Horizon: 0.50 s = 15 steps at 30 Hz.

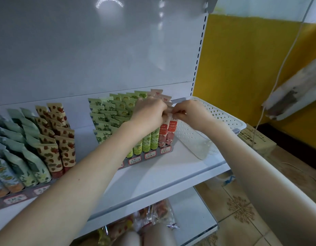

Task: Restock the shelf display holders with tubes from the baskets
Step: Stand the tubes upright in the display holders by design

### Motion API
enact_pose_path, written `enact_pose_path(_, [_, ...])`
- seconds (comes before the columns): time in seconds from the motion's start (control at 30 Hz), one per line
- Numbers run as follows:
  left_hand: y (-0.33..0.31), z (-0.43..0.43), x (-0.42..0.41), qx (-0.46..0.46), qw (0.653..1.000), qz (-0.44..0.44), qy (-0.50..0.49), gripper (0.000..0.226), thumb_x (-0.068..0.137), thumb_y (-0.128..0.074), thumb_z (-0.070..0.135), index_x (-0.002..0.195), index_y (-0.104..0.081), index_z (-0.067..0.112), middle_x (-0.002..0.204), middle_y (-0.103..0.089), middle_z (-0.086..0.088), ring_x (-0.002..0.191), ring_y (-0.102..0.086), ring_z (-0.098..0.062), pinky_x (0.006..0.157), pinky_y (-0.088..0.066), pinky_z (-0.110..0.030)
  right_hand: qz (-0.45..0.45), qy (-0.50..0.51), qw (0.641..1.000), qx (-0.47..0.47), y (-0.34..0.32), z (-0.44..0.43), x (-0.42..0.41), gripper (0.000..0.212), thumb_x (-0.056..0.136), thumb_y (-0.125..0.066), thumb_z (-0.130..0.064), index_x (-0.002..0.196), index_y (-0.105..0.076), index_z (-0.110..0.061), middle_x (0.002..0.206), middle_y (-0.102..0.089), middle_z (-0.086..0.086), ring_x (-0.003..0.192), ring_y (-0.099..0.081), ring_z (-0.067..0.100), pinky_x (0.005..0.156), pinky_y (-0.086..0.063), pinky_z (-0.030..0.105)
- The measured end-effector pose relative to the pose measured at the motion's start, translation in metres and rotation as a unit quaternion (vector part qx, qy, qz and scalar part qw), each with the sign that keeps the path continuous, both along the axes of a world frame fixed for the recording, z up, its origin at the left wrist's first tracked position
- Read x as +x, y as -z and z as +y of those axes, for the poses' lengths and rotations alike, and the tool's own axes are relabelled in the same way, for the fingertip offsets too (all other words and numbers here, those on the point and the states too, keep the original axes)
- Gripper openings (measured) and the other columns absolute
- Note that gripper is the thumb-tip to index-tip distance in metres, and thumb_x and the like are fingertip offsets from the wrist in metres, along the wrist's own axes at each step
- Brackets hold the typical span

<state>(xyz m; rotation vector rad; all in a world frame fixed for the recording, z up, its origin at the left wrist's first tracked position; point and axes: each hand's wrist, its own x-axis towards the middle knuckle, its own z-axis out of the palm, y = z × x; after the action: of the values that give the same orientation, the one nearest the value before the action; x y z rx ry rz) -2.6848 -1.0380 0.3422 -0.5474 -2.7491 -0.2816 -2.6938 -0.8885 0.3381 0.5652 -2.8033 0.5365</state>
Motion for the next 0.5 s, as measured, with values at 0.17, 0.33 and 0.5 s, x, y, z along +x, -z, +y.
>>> enact_pose_path(0.17, [-0.004,-0.0027,0.0045,0.018,1.0,-0.008,0.01,0.018,0.091,-0.053,0.023,0.098,-0.07,0.022,0.098,-0.064,0.001,0.102,-0.053,-0.024,0.099,-0.036,-0.04,-0.006,0.004,1.0,-0.021,-0.0002,0.0028,0.0018,0.017,0.089,-0.058,-0.009,0.101,-0.069,-0.006,0.1,-0.067,0.008,0.082,-0.052,0.015,0.06,-0.032,0.015])
enact_pose_path(0.33, [-0.0045,-0.0052,0.0074,0.035,0.999,-0.014,0.028,0.021,0.092,-0.055,0.023,0.107,-0.069,0.026,0.106,-0.066,-0.002,0.107,-0.051,-0.026,0.1,-0.035,-0.04,-0.008,-0.001,1.0,-0.021,0.0011,0.0054,0.0012,0.018,0.089,-0.059,-0.012,0.104,-0.068,-0.006,0.102,-0.067,0.008,0.082,-0.048,0.01,0.058,-0.033,0.013])
enact_pose_path(0.5, [-0.0053,-0.009,0.0067,0.043,0.998,0.001,0.038,0.018,0.091,-0.055,0.018,0.099,-0.072,0.018,0.098,-0.068,-0.003,0.098,-0.057,-0.024,0.093,-0.042,-0.038,-0.004,-0.005,0.999,-0.034,0.0011,0.0062,0.0006,0.017,0.089,-0.059,-0.011,0.102,-0.068,-0.005,0.1,-0.067,0.008,0.081,-0.05,0.012,0.059,-0.034,0.009])
